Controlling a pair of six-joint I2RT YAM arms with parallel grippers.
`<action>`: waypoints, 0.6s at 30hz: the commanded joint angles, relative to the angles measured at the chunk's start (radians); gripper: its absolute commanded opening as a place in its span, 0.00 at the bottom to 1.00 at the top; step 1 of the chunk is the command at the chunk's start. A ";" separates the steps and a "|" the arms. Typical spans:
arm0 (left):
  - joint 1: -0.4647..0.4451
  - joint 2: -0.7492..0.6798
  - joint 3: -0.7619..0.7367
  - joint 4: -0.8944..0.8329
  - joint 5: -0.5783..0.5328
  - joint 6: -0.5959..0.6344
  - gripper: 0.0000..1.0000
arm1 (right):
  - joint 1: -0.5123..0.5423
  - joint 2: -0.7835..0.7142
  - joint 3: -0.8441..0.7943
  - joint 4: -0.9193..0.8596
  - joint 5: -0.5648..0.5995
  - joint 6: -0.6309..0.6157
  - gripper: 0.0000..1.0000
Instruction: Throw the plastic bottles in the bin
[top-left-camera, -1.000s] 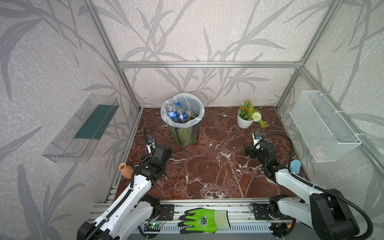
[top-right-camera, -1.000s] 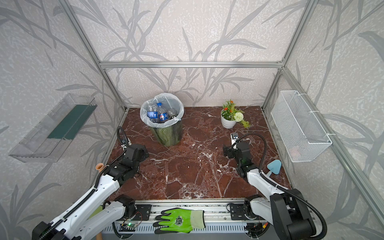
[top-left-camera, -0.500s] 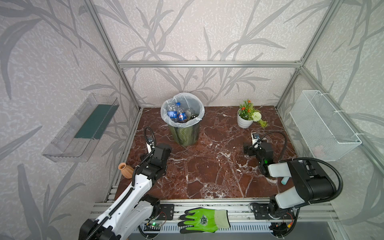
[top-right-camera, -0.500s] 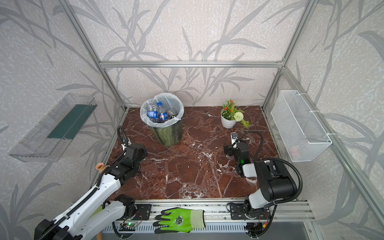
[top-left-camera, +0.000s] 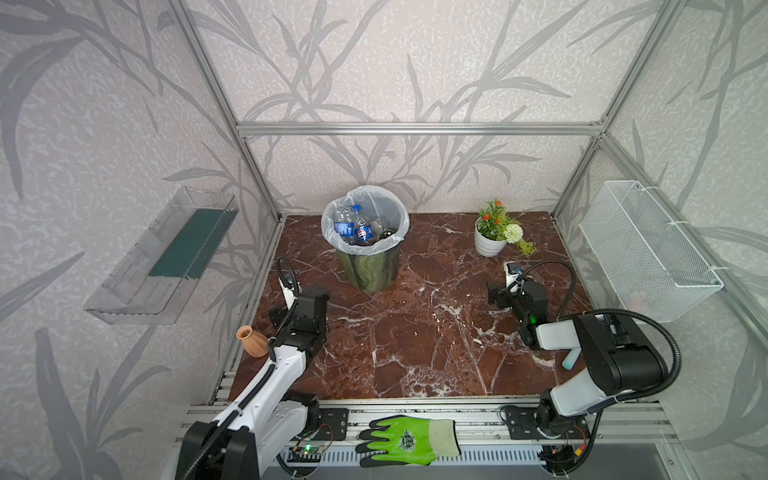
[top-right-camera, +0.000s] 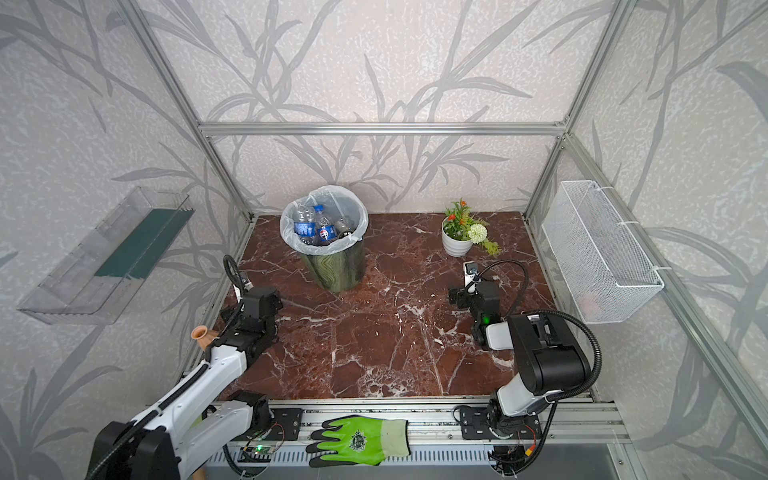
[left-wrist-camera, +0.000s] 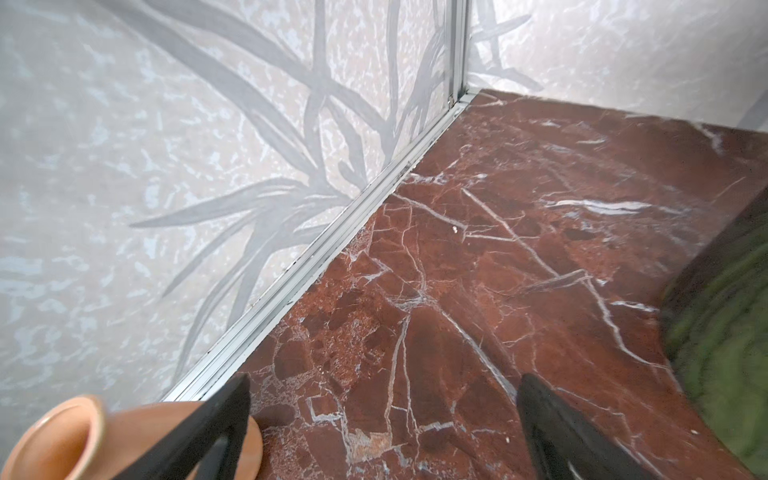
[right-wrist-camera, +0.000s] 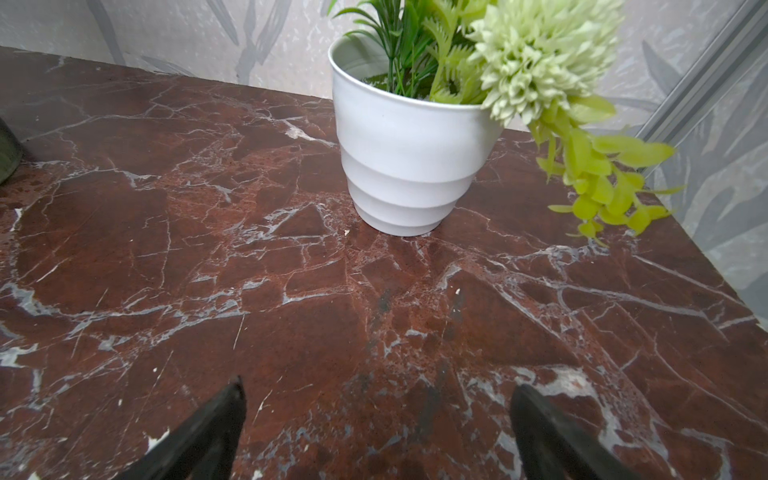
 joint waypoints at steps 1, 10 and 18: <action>0.017 0.082 0.004 0.179 0.008 0.044 0.99 | -0.004 0.002 0.016 0.024 -0.004 0.009 0.99; 0.078 0.304 -0.054 0.623 0.236 0.182 0.97 | -0.004 0.001 0.015 0.025 -0.004 0.009 0.99; 0.141 0.496 -0.134 0.969 0.396 0.203 0.94 | -0.004 0.002 0.016 0.025 -0.004 0.009 0.99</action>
